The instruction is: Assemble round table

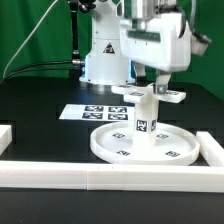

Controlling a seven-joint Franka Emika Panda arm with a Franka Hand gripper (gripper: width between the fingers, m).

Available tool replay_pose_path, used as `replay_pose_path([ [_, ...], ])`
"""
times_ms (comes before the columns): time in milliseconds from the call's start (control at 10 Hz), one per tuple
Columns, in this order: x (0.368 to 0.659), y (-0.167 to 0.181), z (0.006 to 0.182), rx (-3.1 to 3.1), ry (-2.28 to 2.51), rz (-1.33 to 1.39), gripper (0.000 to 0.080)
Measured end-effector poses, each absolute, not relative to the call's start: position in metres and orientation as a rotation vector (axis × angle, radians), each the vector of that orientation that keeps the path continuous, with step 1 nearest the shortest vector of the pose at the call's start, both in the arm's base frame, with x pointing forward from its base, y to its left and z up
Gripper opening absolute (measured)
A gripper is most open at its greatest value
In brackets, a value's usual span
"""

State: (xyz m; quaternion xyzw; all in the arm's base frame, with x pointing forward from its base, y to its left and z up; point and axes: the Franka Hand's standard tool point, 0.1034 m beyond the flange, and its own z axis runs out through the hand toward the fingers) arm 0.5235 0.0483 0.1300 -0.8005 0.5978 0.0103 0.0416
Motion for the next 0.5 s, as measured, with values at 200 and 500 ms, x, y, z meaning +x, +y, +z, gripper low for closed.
replay_pose_path([
  [200, 0.523, 0.058, 0.167, -2.432, 1.816, 0.038, 0.0647],
  [500, 0.522, 0.058, 0.16, -2.449, 1.799, 0.035, 0.0649],
])
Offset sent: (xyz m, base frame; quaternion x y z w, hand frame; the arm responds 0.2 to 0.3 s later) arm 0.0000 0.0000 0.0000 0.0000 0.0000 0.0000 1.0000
